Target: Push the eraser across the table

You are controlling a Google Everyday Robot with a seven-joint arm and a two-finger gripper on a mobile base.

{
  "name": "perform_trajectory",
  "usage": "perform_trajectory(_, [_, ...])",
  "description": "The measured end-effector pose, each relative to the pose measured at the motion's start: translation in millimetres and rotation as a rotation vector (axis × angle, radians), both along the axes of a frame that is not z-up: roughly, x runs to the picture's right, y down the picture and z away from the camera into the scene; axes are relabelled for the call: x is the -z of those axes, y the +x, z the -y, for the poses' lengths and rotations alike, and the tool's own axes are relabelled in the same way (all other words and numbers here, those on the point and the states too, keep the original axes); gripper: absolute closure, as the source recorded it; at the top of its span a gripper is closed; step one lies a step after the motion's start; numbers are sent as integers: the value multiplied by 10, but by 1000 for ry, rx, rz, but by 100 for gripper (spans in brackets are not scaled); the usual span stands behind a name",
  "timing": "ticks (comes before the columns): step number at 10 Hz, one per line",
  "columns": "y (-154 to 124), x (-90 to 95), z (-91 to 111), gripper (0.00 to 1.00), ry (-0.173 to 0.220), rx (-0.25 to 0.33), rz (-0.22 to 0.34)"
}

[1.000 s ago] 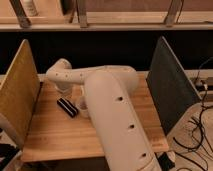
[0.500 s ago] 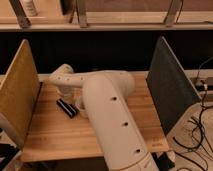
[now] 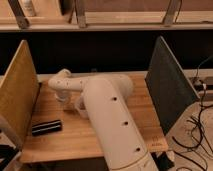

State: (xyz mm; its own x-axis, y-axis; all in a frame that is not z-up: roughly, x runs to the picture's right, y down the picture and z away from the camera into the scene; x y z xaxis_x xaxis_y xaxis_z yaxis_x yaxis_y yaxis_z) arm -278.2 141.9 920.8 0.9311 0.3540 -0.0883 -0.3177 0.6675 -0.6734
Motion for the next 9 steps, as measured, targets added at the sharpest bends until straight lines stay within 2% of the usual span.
perform_trajectory(2, [-307,341,-402,100,-51,39,98])
perform_trajectory(3, [-314,409,-445,100,-43,54,116])
perform_trajectory(4, [-272,436,-401,100,-24,57,109])
perform_trajectory(6, [149,406,349,100,120,7,10])
perform_trajectory(8, [382,498,952,100,233,-43,-57])
perform_trajectory(9, [494,553,1182,100,270,-70,-86])
